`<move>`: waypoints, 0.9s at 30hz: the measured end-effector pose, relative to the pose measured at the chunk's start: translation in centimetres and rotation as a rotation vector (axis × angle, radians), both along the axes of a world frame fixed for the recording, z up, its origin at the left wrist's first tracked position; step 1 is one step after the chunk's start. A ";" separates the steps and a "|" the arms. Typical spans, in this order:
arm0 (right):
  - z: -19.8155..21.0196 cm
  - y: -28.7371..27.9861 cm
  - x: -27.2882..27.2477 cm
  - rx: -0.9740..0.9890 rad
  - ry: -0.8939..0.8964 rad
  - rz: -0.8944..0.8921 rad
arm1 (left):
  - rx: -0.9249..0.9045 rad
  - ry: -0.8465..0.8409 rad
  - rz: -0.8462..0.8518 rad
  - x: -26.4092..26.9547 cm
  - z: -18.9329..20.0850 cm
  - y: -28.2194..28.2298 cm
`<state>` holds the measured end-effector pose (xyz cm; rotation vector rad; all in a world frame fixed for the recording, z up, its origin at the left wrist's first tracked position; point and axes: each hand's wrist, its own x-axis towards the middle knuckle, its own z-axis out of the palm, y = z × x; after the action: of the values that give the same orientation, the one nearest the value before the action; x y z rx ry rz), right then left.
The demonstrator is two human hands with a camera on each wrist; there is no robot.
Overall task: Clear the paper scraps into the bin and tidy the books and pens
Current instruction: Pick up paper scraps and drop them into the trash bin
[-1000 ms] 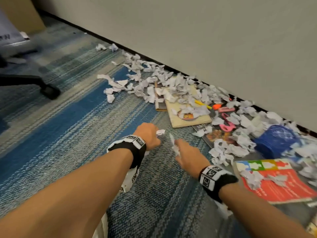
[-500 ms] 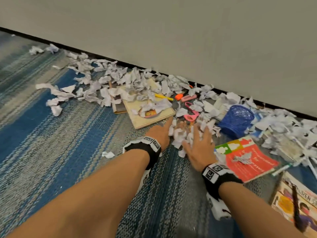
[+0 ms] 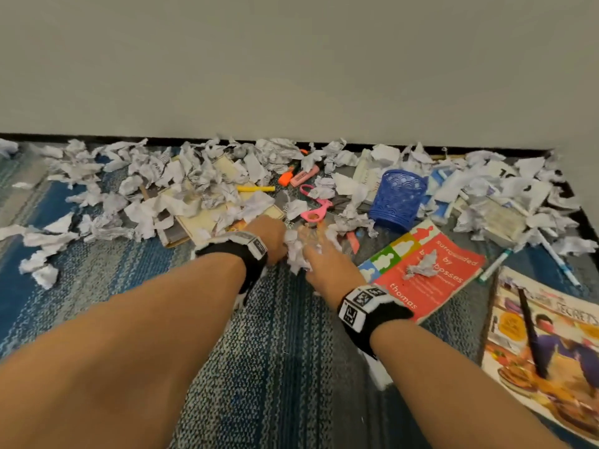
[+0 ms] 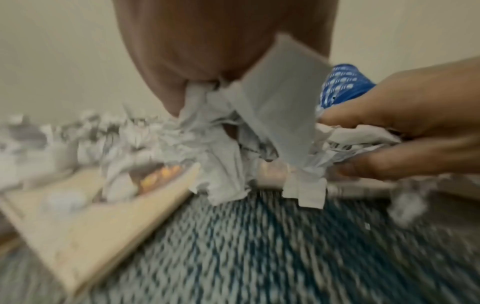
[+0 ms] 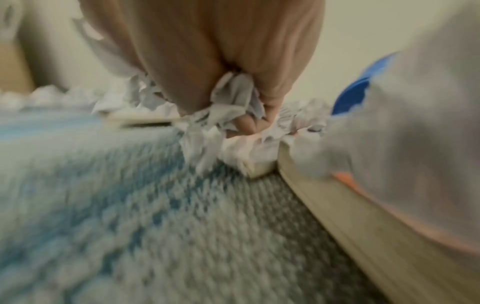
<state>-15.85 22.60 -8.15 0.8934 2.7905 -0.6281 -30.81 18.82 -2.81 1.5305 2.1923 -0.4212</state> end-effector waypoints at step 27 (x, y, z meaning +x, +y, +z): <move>30.7 -14.5 43.8 0.365 0.118 -0.883 | 0.703 -0.727 -1.118 43.0 24.3 -1.6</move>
<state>27.96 8.07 22.56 2.2600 2.5301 -0.2405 12.24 17.22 21.53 2.6298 0.7795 0.6111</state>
